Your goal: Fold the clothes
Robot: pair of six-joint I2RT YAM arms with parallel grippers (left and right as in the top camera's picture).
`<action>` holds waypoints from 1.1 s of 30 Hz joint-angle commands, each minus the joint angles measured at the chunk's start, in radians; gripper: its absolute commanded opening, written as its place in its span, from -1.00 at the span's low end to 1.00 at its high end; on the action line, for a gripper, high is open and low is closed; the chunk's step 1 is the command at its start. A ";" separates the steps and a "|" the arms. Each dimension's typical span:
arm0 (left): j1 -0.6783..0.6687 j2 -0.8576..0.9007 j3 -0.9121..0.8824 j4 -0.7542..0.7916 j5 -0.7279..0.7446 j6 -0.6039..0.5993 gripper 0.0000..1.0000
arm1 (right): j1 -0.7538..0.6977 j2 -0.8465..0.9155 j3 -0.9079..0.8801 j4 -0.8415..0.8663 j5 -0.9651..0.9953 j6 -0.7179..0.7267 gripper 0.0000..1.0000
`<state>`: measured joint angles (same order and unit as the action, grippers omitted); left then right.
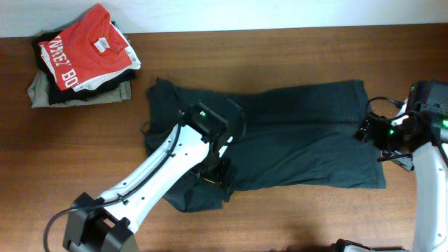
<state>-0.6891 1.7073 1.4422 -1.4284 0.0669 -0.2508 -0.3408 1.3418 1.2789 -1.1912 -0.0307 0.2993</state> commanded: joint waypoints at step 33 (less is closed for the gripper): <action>-0.024 0.061 -0.569 0.532 0.048 -0.079 0.55 | -0.008 0.074 -0.033 0.078 0.005 0.050 0.97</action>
<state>-0.7124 1.7325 0.9138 -0.9424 0.1562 -0.3080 -0.3420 1.4113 1.2537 -1.1164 -0.0307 0.3401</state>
